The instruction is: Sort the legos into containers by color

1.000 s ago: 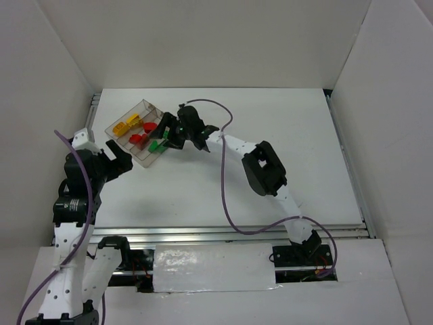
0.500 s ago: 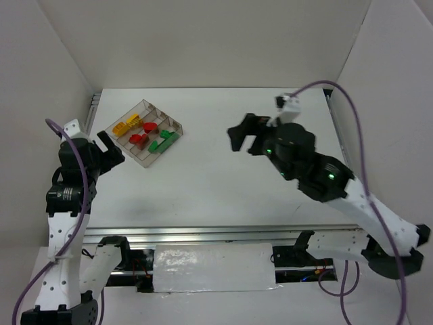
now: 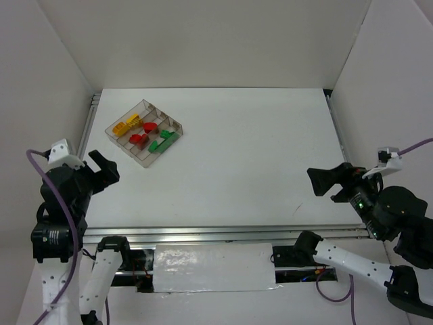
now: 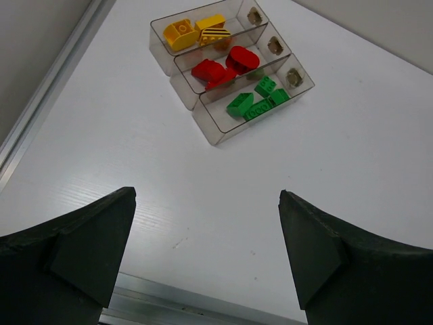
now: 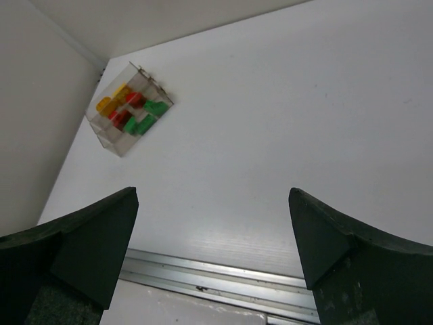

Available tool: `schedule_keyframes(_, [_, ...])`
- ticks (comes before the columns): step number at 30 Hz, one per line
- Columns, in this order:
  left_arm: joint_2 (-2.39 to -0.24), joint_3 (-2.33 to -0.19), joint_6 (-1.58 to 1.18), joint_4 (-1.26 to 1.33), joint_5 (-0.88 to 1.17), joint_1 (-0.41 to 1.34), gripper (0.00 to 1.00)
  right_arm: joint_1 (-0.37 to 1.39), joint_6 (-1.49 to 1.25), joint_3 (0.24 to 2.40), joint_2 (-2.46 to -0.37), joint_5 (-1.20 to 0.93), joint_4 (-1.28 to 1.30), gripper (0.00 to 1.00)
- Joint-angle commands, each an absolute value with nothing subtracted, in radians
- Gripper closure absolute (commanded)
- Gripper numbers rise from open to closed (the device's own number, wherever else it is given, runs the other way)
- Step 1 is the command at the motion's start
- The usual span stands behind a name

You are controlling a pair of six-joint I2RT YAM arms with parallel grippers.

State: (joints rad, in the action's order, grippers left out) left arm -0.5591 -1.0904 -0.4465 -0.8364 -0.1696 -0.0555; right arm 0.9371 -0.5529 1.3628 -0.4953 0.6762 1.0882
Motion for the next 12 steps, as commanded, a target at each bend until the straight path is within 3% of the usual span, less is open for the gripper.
schedule_keyframes(1, [-0.474,-1.056,-0.429,-0.867,-0.108,-0.051,0.0,0.94,-0.603,1.352,-0.462,0.71,1.221,0.0])
schedule_keyframes(12, [-0.46,-1.026,-0.43,-0.861,-0.04,-0.04,0.0,0.939,-0.634,1.318,-0.405,0.765,1.216,0.0])
